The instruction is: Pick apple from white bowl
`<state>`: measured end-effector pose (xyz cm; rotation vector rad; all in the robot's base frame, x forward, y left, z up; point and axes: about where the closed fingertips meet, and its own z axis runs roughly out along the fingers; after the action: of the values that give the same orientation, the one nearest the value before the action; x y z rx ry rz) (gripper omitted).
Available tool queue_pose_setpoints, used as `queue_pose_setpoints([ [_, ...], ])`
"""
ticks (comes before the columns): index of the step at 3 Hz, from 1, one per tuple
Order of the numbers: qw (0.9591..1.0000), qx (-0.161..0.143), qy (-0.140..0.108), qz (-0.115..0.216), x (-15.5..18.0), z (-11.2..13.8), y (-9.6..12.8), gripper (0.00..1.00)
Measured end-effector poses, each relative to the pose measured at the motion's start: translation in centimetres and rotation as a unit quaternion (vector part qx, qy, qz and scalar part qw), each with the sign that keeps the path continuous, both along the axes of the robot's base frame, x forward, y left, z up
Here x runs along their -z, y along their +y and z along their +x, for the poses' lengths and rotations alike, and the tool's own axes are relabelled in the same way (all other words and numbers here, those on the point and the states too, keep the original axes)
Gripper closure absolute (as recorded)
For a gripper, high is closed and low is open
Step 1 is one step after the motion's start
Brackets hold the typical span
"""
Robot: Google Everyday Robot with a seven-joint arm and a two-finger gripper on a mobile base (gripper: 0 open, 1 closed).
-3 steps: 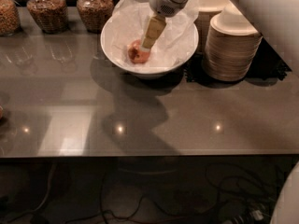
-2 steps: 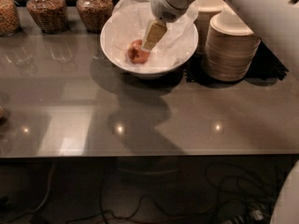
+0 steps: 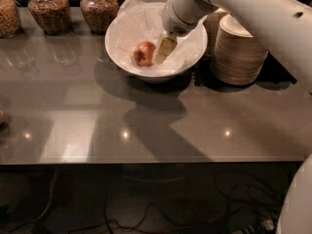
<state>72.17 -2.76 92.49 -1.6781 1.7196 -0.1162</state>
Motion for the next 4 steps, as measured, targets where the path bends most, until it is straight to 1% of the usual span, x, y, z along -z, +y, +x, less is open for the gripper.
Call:
queue_pose_setpoints([
  [1,0.9999,0.001,0.012,0.002,1.8,0.7,0.1,0.17],
  [2,0.9997,-0.001,0.023,0.006,3.4,1.6,0.6,0.22],
  [3,0.9995,-0.005,0.030,0.011,4.6,2.6,1.4,0.25],
  [4,0.9992,-0.010,0.037,0.016,5.7,3.5,2.3,0.25],
])
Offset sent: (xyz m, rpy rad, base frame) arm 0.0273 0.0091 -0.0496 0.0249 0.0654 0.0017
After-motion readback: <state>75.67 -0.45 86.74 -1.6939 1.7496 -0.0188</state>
